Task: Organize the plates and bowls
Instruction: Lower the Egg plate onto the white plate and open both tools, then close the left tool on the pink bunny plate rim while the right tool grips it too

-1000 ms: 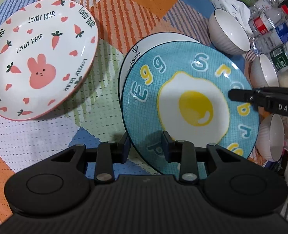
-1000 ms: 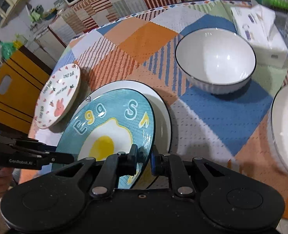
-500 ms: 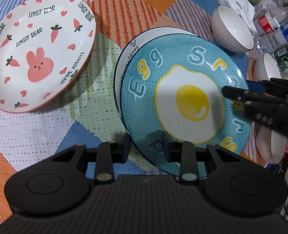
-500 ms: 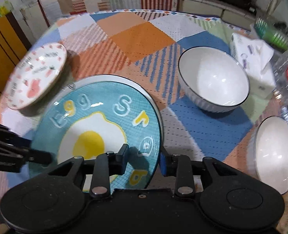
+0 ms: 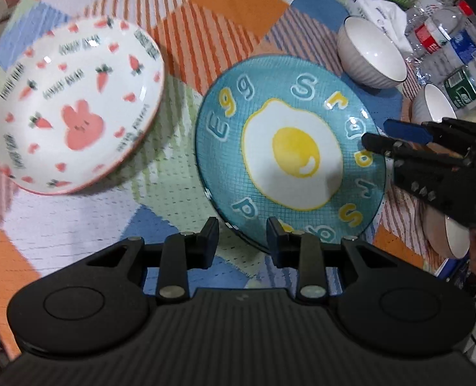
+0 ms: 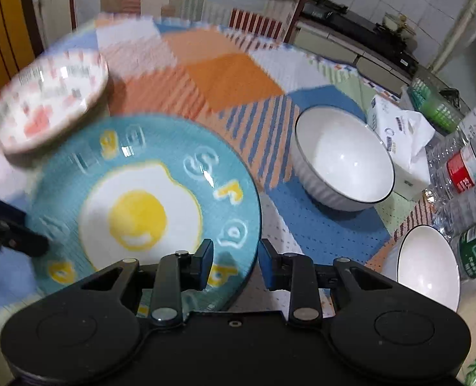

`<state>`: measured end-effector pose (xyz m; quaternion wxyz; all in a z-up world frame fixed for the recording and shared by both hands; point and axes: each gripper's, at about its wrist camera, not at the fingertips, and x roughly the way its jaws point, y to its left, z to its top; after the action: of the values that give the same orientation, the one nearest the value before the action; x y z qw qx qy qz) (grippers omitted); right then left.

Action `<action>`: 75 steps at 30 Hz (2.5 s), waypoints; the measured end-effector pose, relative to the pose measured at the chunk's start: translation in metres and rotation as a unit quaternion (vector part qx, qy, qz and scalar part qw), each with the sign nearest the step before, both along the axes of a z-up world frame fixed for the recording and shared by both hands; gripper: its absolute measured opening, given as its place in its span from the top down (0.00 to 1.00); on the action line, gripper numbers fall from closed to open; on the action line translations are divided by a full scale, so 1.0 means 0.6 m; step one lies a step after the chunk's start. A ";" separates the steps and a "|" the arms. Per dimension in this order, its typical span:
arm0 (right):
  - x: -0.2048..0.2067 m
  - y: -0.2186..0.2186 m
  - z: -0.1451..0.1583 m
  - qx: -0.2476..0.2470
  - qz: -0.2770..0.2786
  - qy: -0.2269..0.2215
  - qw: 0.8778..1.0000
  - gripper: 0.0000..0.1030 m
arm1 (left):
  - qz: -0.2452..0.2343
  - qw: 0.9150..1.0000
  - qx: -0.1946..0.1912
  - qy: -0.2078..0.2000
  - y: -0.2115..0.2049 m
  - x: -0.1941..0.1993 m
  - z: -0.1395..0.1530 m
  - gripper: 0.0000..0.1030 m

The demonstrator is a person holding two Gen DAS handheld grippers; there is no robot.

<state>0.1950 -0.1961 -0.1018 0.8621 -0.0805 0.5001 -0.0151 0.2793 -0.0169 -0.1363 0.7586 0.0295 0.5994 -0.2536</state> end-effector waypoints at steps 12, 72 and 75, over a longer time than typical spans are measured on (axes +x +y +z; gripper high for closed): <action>-0.033 0.044 0.120 0.119 0.063 -0.078 0.988 0.65 | 0.000 0.996 0.021 -0.092 0.052 -0.050 0.115 0.70; 0.275 0.114 -0.095 0.342 0.001 0.042 0.939 0.63 | 0.210 0.966 0.000 -0.154 0.269 0.145 -0.061 0.58; 0.280 0.116 -0.100 0.349 0.003 0.050 0.936 0.72 | 0.211 0.965 0.005 -0.155 0.266 0.148 -0.070 0.63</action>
<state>0.3628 -0.1265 -0.1621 0.8096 0.2239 0.5163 0.1668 0.3683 0.1430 -0.1780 0.8783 -0.0547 0.4687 -0.0769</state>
